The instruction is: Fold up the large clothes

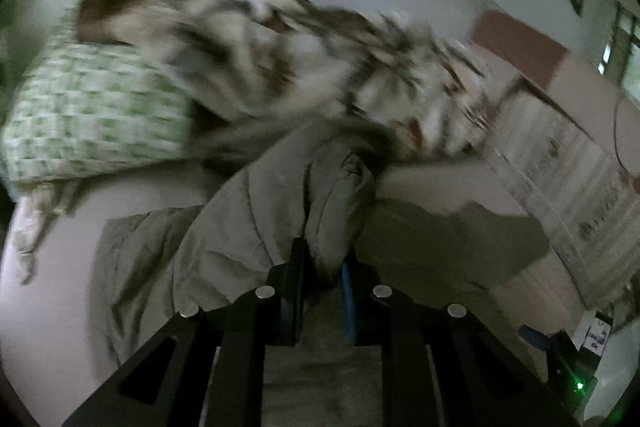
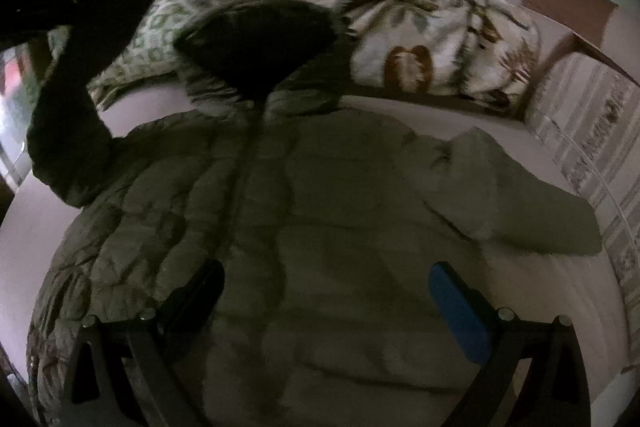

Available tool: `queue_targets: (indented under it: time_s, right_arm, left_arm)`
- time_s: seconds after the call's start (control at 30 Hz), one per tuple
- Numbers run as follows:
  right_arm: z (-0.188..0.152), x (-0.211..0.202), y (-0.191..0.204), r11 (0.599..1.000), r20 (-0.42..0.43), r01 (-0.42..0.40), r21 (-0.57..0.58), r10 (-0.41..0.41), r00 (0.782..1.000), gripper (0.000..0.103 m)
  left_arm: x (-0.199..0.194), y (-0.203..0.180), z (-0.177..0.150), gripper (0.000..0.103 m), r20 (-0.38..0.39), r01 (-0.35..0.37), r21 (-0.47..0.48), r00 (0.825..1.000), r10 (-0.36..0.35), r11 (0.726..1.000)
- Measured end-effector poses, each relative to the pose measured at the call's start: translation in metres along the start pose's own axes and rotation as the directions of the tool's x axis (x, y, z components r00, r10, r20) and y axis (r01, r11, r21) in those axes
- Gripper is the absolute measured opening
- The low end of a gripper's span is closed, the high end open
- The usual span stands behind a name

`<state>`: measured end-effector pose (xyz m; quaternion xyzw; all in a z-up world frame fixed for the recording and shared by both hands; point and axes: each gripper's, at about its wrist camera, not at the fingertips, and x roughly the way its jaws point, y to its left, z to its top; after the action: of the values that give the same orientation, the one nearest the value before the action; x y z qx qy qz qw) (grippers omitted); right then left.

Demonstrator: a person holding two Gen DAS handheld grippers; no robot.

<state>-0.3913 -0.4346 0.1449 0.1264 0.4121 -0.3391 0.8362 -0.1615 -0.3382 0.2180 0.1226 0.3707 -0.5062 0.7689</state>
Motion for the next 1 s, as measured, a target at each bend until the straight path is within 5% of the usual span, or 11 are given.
queue_targets:
  time_s: [0.2, 0.3, 0.43, 0.6, 0.77, 0.9, 1.0]
  right_arm:
    - [-0.01, 0.003, -0.042, 0.997, -0.01, 0.028, 0.07, -0.027, 1.0, 0.103]
    - [-0.014, 0.004, -0.056, 0.995, -0.02, 0.037, 0.094, -0.035, 0.999, 0.103]
    - [-0.014, 0.005, -0.071, 0.992, -0.023, 0.045, 0.12, -0.043, 0.999, 0.103]
    - [-0.003, 0.019, -0.071, 0.991, -0.03, -0.004, 0.133, 0.008, 1.0, 0.103]
    - [0.022, 0.067, -0.059, 0.978, -0.101, -0.134, 0.162, 0.152, 0.983, 0.103]
    - [0.038, 0.109, -0.048, 0.97, -0.152, -0.145, 0.194, 0.176, 0.973, 0.103]
    - [0.051, 0.126, -0.03, 0.972, -0.153, -0.16, 0.17, 0.186, 0.971, 0.103]
  left_arm:
    - [0.1, -0.067, -0.038, 0.019, -0.167, 0.086, -0.044, 0.982, -0.092, 0.995]
    - [0.139, -0.077, -0.058, 0.032, -0.262, 0.106, -0.078, 0.957, -0.123, 0.991]
    - [0.133, -0.074, -0.073, 0.067, -0.269, 0.073, -0.065, 0.959, -0.088, 0.995]
    - [0.082, -0.046, -0.063, 0.071, -0.192, 0.079, -0.069, 0.977, -0.091, 0.994]
    - [0.042, 0.019, -0.061, 0.077, -0.085, -0.12, -0.073, 0.99, 0.113, 0.99]
    - [0.034, 0.081, -0.069, 0.077, -0.079, -0.325, -0.102, 0.945, 0.318, 0.94]
    - [0.043, 0.11, -0.08, 0.077, -0.126, -0.4, -0.097, 0.913, 0.388, 0.911]
